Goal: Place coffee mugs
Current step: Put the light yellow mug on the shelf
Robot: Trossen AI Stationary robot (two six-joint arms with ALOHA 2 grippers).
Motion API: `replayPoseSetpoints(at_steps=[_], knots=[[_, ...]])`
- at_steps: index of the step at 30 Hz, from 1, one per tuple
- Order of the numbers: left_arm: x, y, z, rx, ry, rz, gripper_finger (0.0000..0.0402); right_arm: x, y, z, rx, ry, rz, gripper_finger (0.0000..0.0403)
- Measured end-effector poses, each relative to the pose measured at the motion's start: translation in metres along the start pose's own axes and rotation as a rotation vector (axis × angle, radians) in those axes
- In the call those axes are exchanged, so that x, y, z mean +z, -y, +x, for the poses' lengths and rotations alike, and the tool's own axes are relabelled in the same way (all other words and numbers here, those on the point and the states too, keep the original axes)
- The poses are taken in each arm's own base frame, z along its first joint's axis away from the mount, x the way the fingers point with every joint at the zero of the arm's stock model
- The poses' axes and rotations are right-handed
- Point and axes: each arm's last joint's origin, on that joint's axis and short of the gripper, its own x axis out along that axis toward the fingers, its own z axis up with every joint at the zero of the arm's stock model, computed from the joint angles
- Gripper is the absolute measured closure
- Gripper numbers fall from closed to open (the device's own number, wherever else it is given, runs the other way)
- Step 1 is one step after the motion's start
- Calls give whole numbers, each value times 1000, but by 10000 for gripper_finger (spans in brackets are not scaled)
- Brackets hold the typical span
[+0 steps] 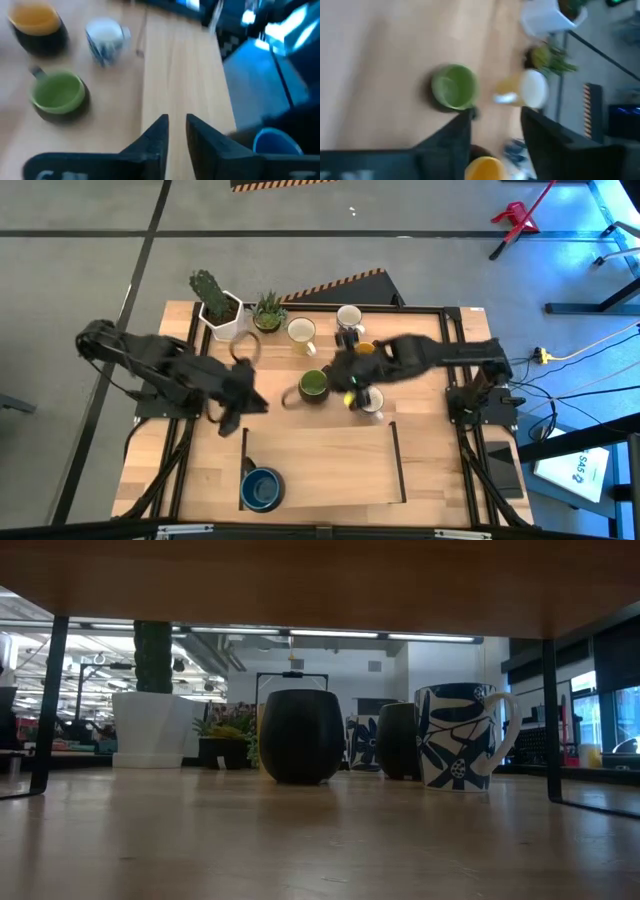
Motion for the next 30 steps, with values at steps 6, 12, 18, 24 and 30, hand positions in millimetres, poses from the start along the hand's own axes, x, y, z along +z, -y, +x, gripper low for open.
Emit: replayPoseSetpoints(at_steps=[6, 12, 18, 24, 30], knots=[[9, -11, -37, 90, 221, 29, 285, -11, 33, 70, -16, 16, -59, 182], [9, -17, -49, 189, 297, 13, 265, -37, 70, 133, 34, 70, -15, 191], [11, -23, -50, 244, 318, -5, 264, -61, 94, 176, 93, 69, 11, 198], [13, -28, -50, 270, 322, -17, 264, -64, 95, 204, 61, 50, -5, 198], [12, -30, -50, 286, 309, -19, 264, -65, 92, 221, 33, 34, -6, 199]])
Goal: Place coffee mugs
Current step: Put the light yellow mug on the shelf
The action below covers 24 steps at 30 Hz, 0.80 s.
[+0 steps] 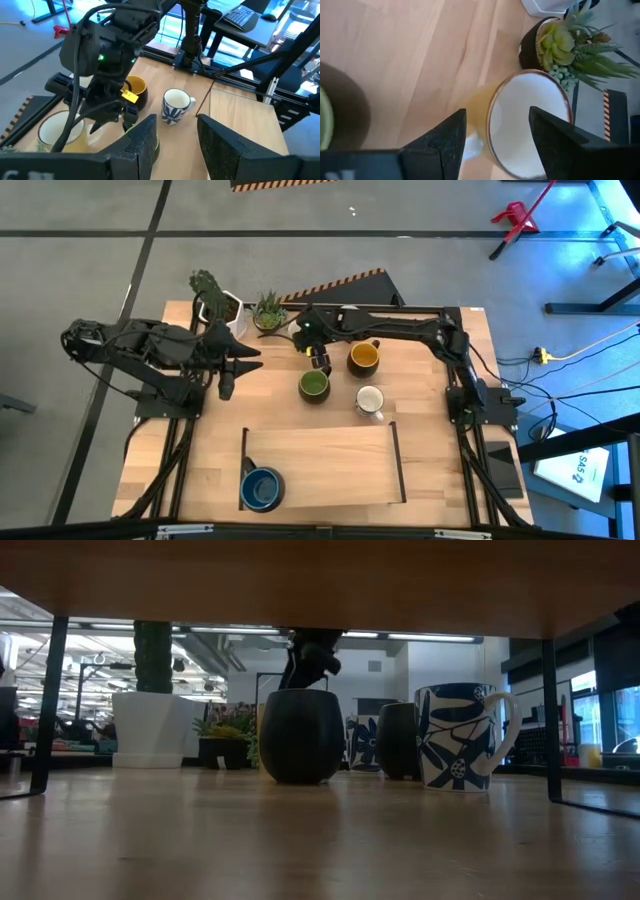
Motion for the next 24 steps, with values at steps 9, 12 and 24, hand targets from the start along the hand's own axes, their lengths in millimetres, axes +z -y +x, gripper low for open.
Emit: replayPoseSetpoints(at_steps=[9, 12, 24], knots=[[0, 0, 0, 0, 0, -22, 264, -7, -7, 25, -15, -66, 26, 199], [0, 0, 0, 0, 0, -22, 264, -7, -7, 26, -22, -71, 28, 209], [0, 0, 0, 0, -1, -20, 264, -9, -6, 28, -3, -64, 53, 387]])
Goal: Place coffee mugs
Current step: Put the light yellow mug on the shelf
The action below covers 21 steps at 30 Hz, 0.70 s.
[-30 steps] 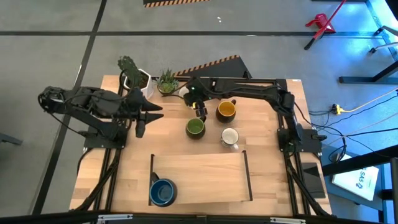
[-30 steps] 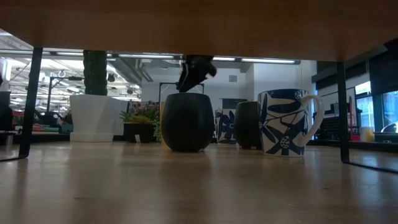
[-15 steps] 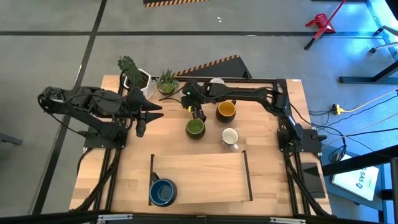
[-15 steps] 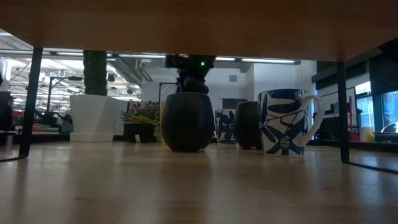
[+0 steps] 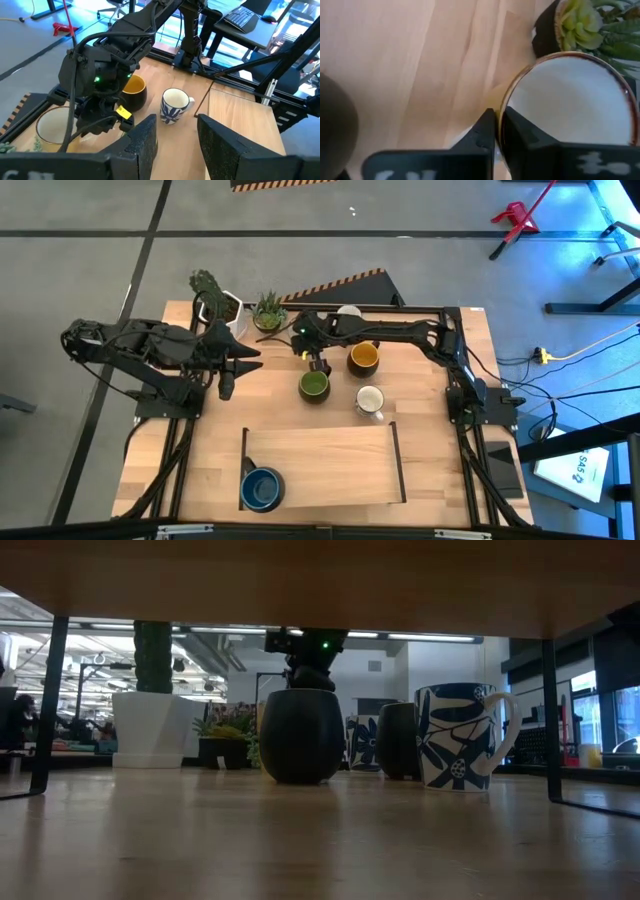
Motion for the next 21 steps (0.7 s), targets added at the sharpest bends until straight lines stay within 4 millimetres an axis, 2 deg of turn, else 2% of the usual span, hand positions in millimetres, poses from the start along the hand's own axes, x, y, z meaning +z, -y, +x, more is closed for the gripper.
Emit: replayPoseSetpoints(at_steps=[5, 10, 15, 21], knots=[[0, 0, 0, 0, 0, 2, 264, 0, 3, 0, -31, -9, -4, 397], [0, 0, 0, 0, 0, 2, 264, 13, 14, -15, -64, 31, -18, 399], [0, 0, 0, 0, -1, 3, 264, 34, 24, -49, -57, 51, -56, 400], [0, -2, -3, -8, 2, 0, 264, 64, 20, -116, -23, 67, -163, 401]])
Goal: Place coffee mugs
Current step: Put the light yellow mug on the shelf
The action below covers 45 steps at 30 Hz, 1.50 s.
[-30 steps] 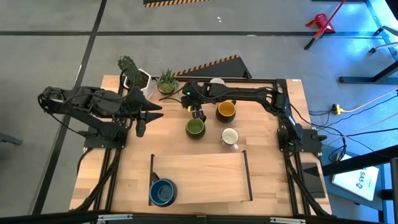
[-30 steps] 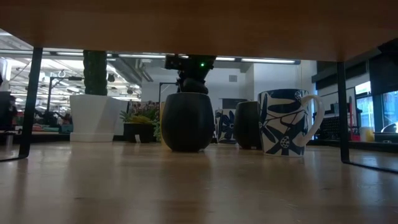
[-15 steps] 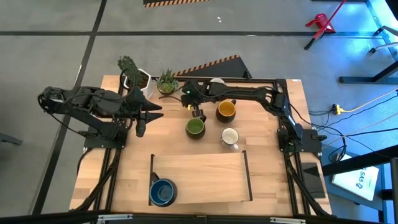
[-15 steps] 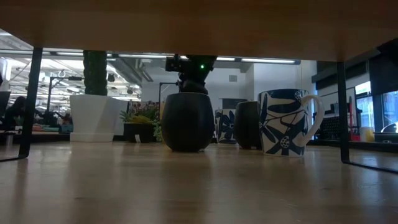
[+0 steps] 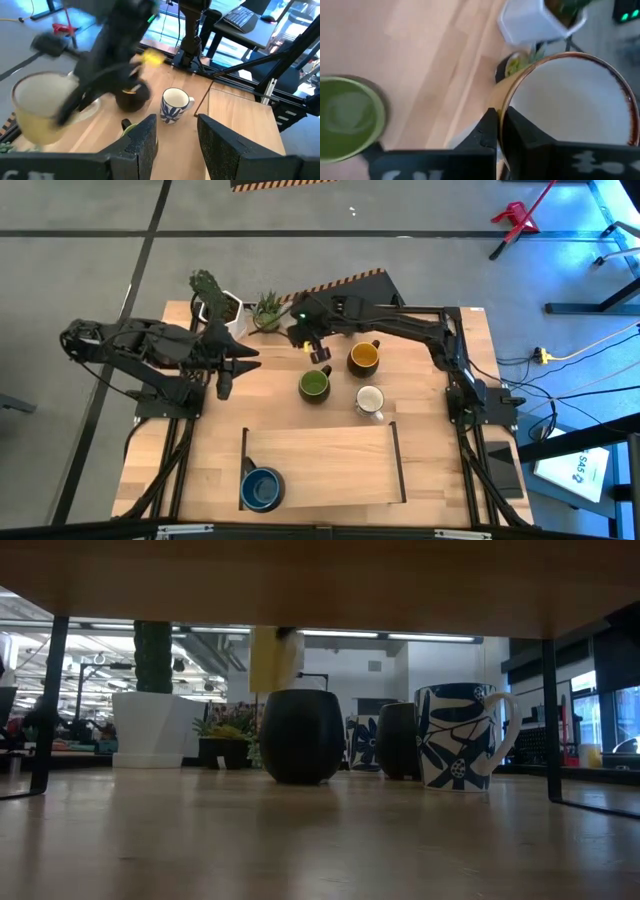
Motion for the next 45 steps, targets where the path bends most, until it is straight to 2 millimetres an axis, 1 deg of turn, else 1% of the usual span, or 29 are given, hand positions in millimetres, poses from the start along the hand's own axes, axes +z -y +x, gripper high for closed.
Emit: replayPoseSetpoints(at_steps=[2, 5, 6, 8, 11, 14, 19, 26, 37, 45], knots=[[0, -1, -3, -20, 2, -5, 264, 8, -6, -23, -10, 45, -25, 402], [1, -3, -9, -55, 7, -14, 264, 13, -19, -61, 35, 84, -34, 402], [2, -4, -12, -64, 14, -18, 264, 14, -24, -70, 45, 83, -35, 402], [2, -6, -18, -75, 25, -24, 264, 18, -33, -86, 44, 87, -42, 402], [2, -9, -22, -79, 34, -28, 264, 26, -48, -102, 55, 92, -68, 402], [2, -10, -25, -84, 34, -28, 264, 38, -67, -113, 70, 124, -112, 402], [2, -10, -26, -86, 34, -9, 264, 54, -97, -125, 133, 170, -170, 403], [1, -10, -26, -98, 23, 0, 264, 66, -123, -135, 152, 194, -226, 403], [0, -7, -26, -196, -24, 6, 264, 73, -139, -143, 200, 237, -276, 403], [0, -7, -26, -205, -28, 6, 264, 74, -140, -143, 225, 254, -282, 403]])
